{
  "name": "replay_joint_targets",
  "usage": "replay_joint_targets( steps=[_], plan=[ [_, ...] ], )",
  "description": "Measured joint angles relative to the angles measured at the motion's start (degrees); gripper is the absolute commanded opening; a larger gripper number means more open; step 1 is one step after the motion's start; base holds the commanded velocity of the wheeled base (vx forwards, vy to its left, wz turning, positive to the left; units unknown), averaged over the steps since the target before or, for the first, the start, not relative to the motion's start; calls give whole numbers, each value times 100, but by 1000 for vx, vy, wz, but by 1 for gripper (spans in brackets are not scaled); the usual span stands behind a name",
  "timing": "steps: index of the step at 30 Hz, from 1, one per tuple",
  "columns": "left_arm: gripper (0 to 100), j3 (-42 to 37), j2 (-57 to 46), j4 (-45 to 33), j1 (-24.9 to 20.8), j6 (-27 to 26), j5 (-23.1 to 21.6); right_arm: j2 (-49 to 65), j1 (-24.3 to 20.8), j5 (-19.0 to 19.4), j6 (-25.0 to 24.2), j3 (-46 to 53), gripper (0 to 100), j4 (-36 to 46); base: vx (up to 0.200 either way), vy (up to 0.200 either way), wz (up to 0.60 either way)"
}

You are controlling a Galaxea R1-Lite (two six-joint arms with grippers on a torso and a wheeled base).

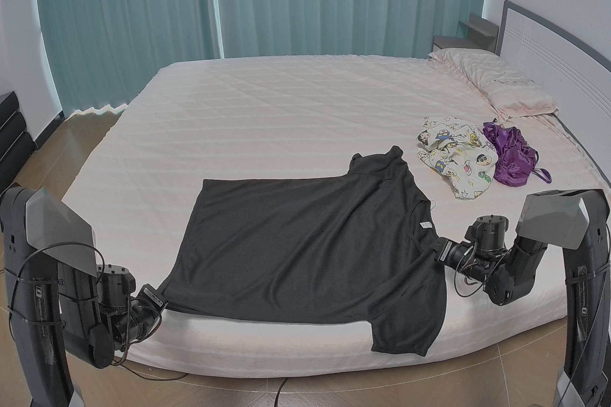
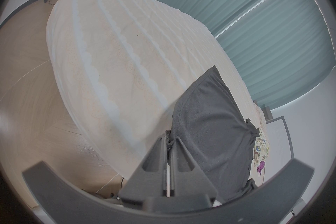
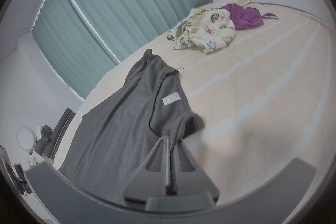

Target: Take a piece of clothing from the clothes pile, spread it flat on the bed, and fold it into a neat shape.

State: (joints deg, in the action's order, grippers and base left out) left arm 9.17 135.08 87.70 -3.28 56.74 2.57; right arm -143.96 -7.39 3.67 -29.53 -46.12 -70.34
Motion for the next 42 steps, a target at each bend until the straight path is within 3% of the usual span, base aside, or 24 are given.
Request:
replay_joint_targets(
  steps=[9,10,17,25,34,42],
  plan=[
    [0,-18,2,5,-29,-7,13,-6,45,-4,497,-1058,0,851,0,0,0],
    [0,-22,4,5,-35,-7,13,-17,45,-11,574,-1190,100,978,0,0,0],
    [0,-29,15,7,-49,-7,13,-199,12,-135,678,-1725,100,1319,0,0,0],
    [0,-29,20,9,-51,-9,7,-117,243,-429,556,-1510,100,1486,0,0,0],
    [0,-29,20,9,-51,-7,2,545,277,-263,-182,-145,100,1390,0,0,0],
    [0,-29,20,9,-49,0,0,981,-234,65,-369,1599,100,976,0,0,0]
  ],
)
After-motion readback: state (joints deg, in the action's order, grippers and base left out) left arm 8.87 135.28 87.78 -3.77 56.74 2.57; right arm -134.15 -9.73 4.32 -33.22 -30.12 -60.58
